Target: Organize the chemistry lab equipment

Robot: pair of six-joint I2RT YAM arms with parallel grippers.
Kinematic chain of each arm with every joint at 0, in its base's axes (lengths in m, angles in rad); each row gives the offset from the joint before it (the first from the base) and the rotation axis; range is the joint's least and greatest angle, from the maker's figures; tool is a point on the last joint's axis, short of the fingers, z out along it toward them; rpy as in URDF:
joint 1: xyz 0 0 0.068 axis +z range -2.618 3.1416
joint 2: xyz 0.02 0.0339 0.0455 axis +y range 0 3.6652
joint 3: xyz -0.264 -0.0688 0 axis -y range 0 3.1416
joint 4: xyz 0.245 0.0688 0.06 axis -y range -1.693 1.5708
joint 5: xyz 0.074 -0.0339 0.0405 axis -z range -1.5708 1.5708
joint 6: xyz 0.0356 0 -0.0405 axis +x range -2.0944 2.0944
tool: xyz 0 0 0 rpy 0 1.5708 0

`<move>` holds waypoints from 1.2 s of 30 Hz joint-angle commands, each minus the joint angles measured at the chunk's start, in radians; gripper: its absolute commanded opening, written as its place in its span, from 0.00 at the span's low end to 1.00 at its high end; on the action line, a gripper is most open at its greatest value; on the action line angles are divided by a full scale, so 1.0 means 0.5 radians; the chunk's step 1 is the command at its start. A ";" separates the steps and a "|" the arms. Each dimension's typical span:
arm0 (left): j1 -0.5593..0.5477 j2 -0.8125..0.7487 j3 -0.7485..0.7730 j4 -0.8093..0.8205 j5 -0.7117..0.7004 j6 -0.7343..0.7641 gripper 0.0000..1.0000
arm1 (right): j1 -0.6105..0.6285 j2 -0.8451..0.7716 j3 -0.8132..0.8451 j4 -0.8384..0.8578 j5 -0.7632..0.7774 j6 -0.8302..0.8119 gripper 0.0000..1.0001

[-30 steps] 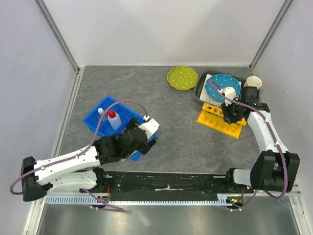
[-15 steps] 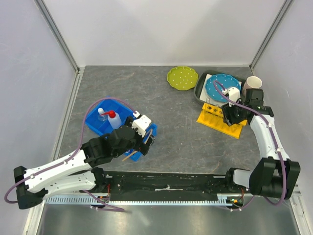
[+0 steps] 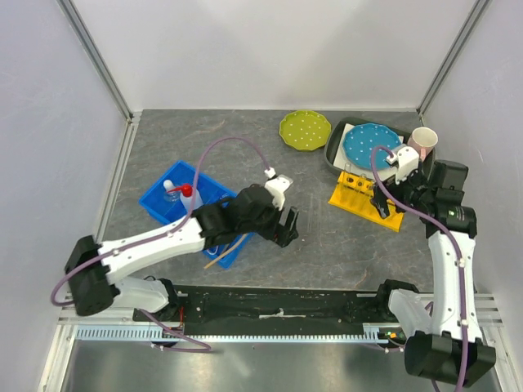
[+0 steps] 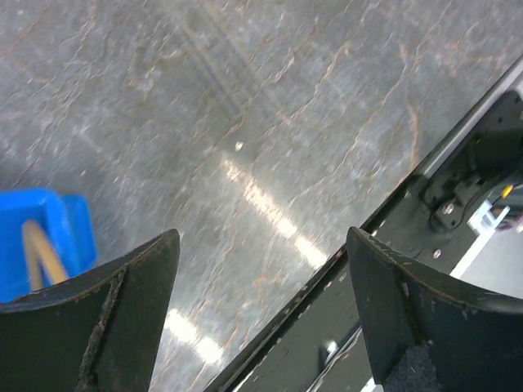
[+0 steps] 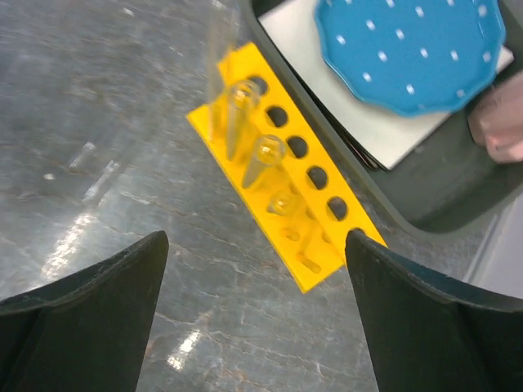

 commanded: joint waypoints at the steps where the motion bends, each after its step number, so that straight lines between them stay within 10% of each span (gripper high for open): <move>1: 0.051 0.309 0.313 0.099 0.169 -0.230 0.88 | -0.007 -0.129 -0.002 0.037 -0.518 0.137 0.98; 9: 0.125 1.011 0.762 -0.122 0.121 -0.417 0.79 | -0.007 -0.123 -0.272 0.277 -1.113 0.368 0.98; 21: 0.143 1.760 1.596 -0.705 -0.143 -0.325 0.58 | -0.010 -0.261 -0.404 0.430 -1.028 0.429 0.98; 36: 0.143 2.076 1.888 -0.871 -0.162 -0.285 0.48 | -0.010 -0.319 -0.435 0.473 -1.000 0.475 0.98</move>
